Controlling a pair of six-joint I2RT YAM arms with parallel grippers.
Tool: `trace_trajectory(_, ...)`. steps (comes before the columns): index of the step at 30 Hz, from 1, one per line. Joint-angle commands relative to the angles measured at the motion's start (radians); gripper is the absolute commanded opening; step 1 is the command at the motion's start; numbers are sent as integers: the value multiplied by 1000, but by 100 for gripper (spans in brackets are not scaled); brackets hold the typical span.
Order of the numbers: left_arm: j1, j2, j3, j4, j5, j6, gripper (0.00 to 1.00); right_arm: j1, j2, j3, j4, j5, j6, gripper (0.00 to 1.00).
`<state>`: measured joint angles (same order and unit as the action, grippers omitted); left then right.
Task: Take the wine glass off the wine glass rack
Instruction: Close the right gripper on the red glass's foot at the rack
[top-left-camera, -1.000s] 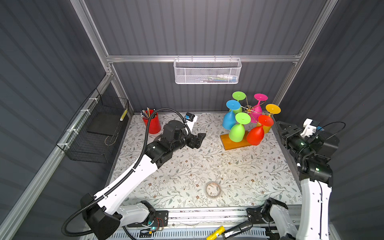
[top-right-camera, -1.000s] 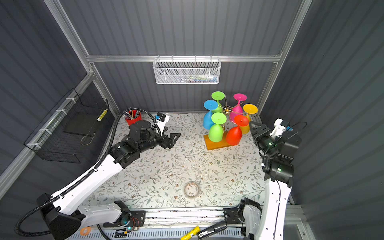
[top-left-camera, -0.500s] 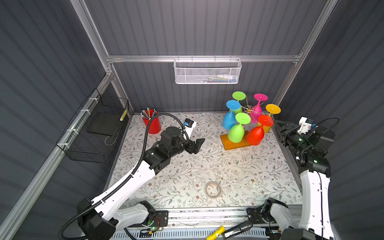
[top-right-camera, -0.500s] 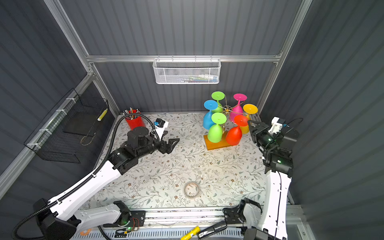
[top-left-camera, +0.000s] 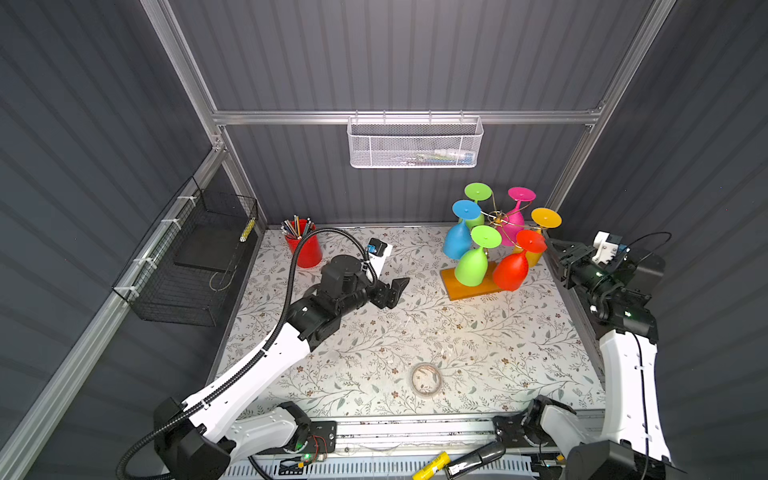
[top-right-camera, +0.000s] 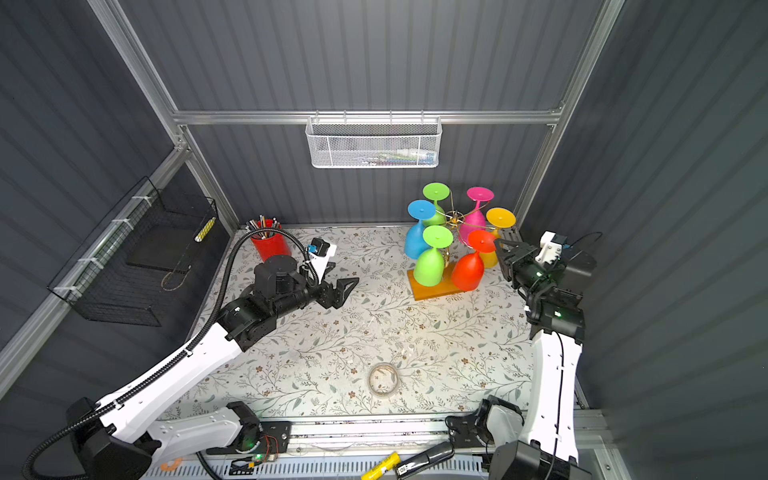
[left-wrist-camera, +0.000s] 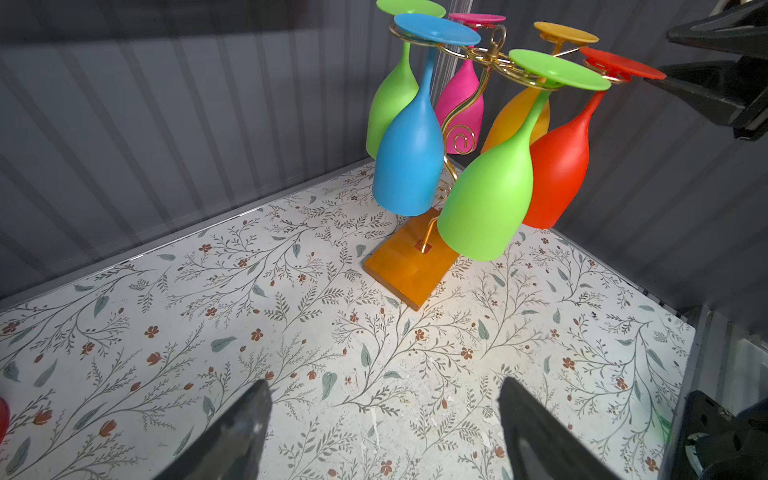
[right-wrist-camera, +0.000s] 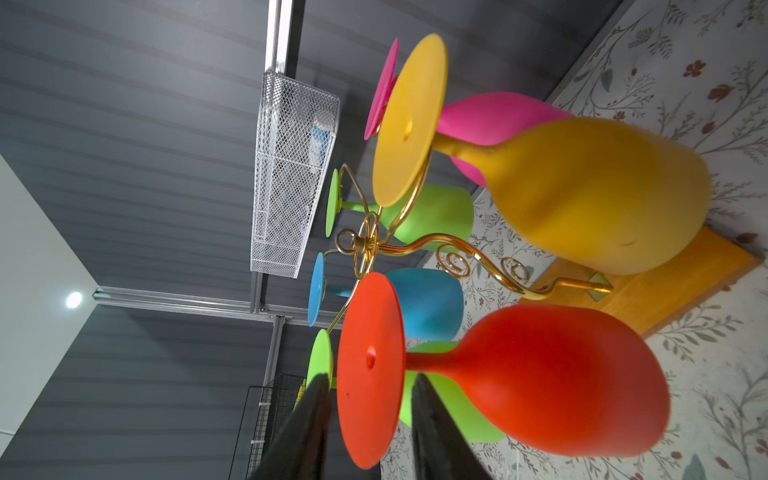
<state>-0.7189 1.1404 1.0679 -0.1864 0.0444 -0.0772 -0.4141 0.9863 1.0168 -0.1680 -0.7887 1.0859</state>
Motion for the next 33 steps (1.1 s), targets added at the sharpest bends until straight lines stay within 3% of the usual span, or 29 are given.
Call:
trace_trajectory(1, -4, -17, -12, 15, -3, 19, 86, 3, 5, -8, 41, -21, 12, 34)
trace_trajectory(16, -4, -17, -19, 30, -12, 11, 86, 16, 61, -14, 101, -40, 54, 25)
trace_trajectory(33, -6, -37, -24, 28, -14, 17, 86, 27, 36, -20, 132, -19, 97, 8)
